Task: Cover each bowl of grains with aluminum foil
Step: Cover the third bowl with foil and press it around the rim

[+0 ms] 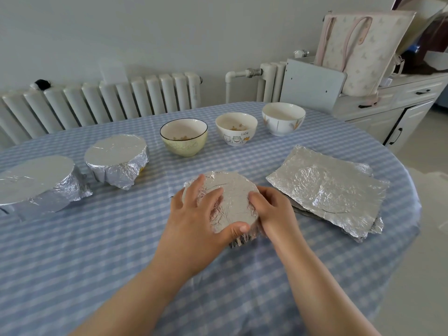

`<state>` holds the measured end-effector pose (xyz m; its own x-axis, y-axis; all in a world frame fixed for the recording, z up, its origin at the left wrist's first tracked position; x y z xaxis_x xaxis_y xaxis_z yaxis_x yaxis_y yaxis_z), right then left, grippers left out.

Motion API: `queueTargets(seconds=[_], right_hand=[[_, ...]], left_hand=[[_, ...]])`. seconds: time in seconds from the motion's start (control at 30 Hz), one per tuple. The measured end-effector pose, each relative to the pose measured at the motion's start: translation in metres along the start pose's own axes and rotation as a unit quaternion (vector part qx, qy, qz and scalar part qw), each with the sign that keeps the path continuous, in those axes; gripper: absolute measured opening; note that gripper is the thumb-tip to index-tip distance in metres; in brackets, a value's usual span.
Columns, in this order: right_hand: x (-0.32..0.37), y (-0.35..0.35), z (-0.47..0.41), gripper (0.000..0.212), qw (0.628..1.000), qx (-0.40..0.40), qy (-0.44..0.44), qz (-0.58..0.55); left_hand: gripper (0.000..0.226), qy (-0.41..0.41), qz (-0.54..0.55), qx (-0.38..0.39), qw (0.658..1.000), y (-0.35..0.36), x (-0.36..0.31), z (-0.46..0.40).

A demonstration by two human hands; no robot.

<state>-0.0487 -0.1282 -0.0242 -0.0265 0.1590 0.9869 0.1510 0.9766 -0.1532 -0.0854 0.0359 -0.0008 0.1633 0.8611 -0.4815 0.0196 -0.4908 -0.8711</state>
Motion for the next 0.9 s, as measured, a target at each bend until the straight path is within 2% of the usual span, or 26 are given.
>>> queueTargets(seconds=[0.23,0.33,0.4,0.5,0.57,0.63,0.7,0.9], right_hand=[[-0.003,-0.003,0.005,0.006,0.998,-0.037,-0.032,0.042],[-0.008,-0.004,0.005,0.022,0.994,-0.048,-0.056,0.086],[-0.009,-0.004,0.01,0.022,0.993,-0.049,-0.063,0.084],[-0.009,-0.003,0.021,0.02,0.996,-0.06,-0.066,0.005],[-0.012,-0.001,0.028,0.033,0.995,-0.056,-0.049,-0.069],[-0.018,0.002,0.034,0.048,0.995,-0.049,-0.034,-0.079],[-0.019,0.003,0.037,0.053,0.996,-0.043,-0.028,-0.077],[-0.018,0.004,0.038,0.043,0.986,-0.059,-0.003,-0.155]], left_hand=[[0.123,0.043,-0.025,0.075,0.996,-0.022,0.018,-0.008],[0.126,0.043,-0.018,0.103,0.994,-0.023,0.025,-0.012],[0.126,0.044,-0.005,0.105,0.993,-0.022,0.027,-0.013],[0.125,0.049,-0.013,0.099,0.994,-0.02,0.028,-0.014],[0.126,0.056,-0.025,0.093,0.994,-0.02,0.027,-0.014],[0.126,0.057,-0.017,0.095,0.994,-0.019,0.028,-0.015],[0.126,0.047,0.01,0.099,0.994,-0.018,0.029,-0.016],[0.124,0.04,0.053,0.093,0.993,-0.017,0.028,-0.015]])
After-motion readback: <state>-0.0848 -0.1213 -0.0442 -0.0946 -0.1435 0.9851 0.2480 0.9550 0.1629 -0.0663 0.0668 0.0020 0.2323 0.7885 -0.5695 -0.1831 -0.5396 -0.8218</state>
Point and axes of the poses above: each hand's wrist, its own z-axis away from the middle knuckle, its own y-axis out of the palm, x = y × z, the point moved 2 cm from there along -z, towards the middle knuckle, and after that the axes turned 2 degrees about x, right-handed, at the moved point
